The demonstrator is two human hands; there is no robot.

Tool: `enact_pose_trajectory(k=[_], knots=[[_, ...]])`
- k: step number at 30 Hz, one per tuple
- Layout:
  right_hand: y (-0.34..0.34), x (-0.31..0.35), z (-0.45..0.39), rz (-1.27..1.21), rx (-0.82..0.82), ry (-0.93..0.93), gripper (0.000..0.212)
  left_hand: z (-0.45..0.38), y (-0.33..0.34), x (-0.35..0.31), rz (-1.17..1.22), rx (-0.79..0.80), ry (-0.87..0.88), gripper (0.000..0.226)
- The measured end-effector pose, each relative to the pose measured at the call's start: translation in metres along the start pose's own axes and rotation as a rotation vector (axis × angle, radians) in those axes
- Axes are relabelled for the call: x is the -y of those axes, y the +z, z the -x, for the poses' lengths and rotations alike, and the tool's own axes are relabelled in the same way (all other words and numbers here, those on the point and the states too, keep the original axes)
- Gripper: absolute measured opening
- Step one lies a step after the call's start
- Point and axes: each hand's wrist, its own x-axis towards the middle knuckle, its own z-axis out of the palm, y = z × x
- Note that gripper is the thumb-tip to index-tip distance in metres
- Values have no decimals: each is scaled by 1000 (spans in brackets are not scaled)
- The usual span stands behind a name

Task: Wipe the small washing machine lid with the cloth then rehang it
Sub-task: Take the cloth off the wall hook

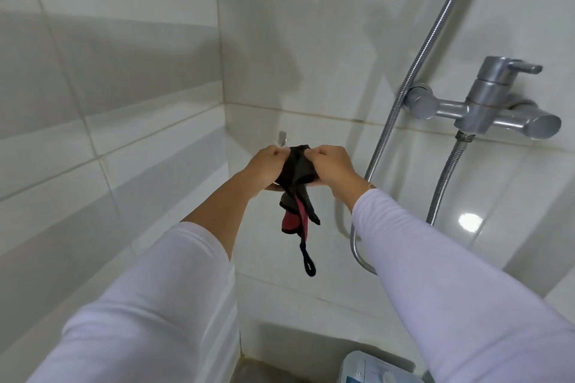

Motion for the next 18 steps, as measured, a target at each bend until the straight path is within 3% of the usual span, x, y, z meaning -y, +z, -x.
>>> enact_pose_trajectory(k=[3, 7, 12, 16, 18], knots=[[-19, 13, 26, -44, 91, 35, 14, 25, 14, -12, 168, 120, -38, 51], [-56, 26, 56, -40, 213, 113, 28, 47, 25, -16, 272, 330, 4, 60], [-112, 21, 85, -78, 135, 131, 29, 65, 61, -26, 239, 433, 67, 36], [-167, -2, 106, -55, -65, 131, 19, 80, 101, -41, 259, 519, 96, 23], [-196, -22, 119, 2, -36, 207, 34, 86, 119, -51, 292, 565, 121, 23]])
